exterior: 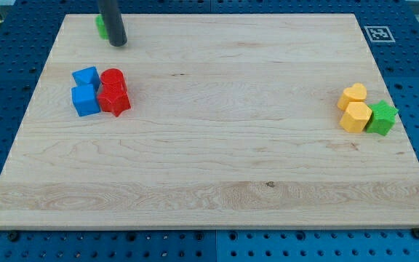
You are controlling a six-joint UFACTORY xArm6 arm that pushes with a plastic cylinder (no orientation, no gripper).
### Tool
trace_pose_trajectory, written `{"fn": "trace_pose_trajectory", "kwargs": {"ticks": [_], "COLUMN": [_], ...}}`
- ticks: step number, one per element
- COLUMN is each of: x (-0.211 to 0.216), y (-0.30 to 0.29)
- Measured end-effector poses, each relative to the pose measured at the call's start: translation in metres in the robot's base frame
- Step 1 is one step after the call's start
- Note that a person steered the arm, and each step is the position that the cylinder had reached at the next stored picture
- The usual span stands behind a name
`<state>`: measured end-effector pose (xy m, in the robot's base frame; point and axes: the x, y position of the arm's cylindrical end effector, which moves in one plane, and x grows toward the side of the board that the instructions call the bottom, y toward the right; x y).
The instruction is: Nudge blue triangle along with a bunch of blocks a bit right
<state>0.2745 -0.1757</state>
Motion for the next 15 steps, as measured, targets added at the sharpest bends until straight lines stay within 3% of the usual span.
{"fn": "trace_pose_trajectory", "kwargs": {"ticks": [3,4,6,7,8,10,11,12,13,15], "x": [0.002,0.030,0.085,0.115,0.085,0.034,0.065,0.110,0.125,0.125], "y": [0.004,0.020,0.122,0.131,0.084,-0.112,-0.127,-0.079,-0.048,0.015]}}
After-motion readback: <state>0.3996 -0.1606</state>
